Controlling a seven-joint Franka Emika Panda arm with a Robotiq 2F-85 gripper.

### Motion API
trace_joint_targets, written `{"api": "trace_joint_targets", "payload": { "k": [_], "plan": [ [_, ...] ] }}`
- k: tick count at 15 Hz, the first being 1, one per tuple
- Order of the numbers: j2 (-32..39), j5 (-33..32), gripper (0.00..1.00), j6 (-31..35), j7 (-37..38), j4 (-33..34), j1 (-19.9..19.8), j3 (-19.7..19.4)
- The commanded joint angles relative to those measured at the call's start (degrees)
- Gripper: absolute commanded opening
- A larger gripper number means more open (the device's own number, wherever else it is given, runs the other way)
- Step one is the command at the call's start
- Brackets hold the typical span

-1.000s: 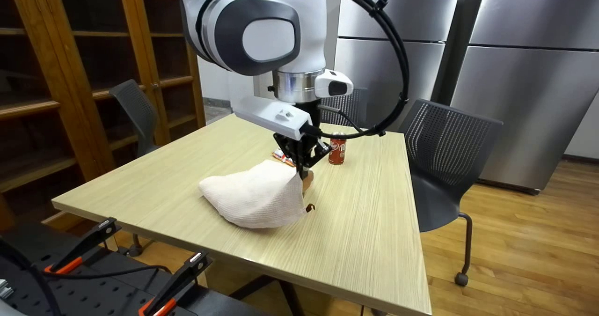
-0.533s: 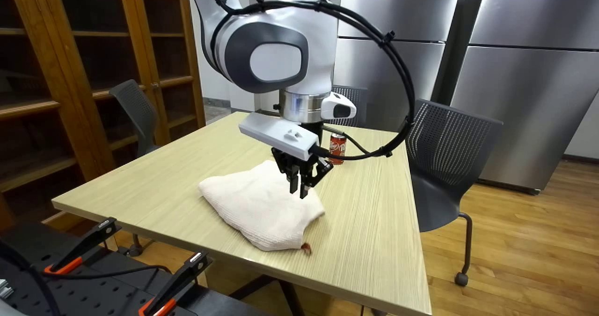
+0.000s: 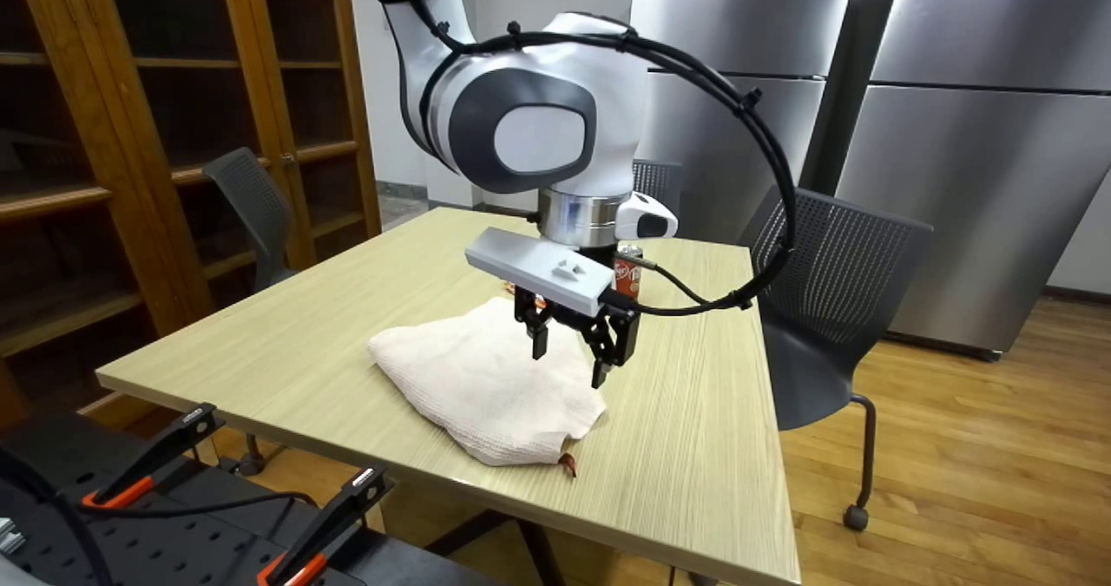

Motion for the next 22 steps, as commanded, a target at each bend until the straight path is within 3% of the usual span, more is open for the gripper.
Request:
{"api": "trace_joint_targets", "payload": {
  "k": [1, 10, 21, 22],
  "plan": [
    [-1.13, -3.29, 1.0, -2.96, -0.46, 0.41, -2.55, 1.48],
    [-9.26, -8.02, 1.0, -7.27, -0.16, -4.7, -1.0, 0.73],
    [-22.78, -11.44, 1.0, -10.77, 3.94, -15.03, 6.49, -0.14],
    [-17.94, -9.2, 1.0, -9.17, 1.21, -11.93, 6.16, -1.05]
  ]
}}
